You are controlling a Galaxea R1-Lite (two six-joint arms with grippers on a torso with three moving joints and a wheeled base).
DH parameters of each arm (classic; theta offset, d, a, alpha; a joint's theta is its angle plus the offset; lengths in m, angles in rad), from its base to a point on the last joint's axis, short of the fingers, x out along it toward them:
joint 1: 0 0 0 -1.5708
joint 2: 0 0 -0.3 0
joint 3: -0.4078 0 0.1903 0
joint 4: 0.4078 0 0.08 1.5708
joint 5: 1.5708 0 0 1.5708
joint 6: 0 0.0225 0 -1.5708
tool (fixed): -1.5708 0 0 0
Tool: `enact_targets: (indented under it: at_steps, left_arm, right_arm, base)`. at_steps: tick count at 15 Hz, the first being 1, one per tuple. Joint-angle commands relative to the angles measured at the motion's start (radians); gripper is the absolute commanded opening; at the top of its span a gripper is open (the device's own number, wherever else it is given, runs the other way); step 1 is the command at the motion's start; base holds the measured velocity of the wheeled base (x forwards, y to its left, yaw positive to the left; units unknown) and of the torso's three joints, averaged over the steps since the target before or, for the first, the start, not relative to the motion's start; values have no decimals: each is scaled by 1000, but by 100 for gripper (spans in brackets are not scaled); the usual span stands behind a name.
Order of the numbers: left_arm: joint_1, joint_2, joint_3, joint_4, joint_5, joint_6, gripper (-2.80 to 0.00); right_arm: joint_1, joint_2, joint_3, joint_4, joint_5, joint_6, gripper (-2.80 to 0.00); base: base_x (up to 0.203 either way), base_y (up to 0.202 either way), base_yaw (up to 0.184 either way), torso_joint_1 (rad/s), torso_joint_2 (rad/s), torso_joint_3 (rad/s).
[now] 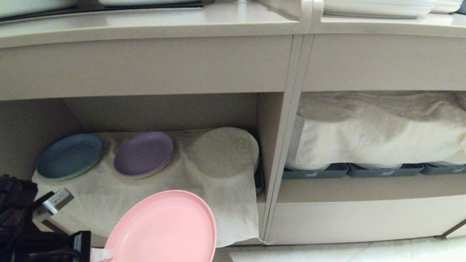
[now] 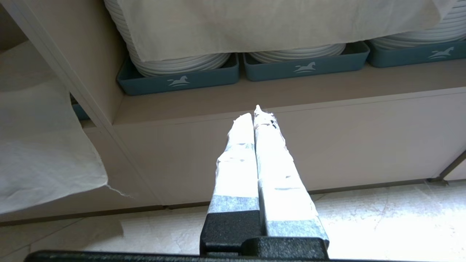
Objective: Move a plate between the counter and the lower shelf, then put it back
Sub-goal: Put the plate in the cupboard
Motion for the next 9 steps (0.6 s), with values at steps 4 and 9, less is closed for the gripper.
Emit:
enact_targets:
  at_steps: [4, 9]
  left_arm:
    - [-3, 120, 29, -179, -23, -1, -280]
    - [-41, 271, -28, -297, -17, 3, -280]
  right_arm:
    - [0, 0, 0, 0, 0, 1, -280]
    - [0, 0, 0, 0, 0, 1, -280]
  base:
    - [0, 0, 0, 0, 0, 0]
    - [0, 0, 0, 0, 0, 0]
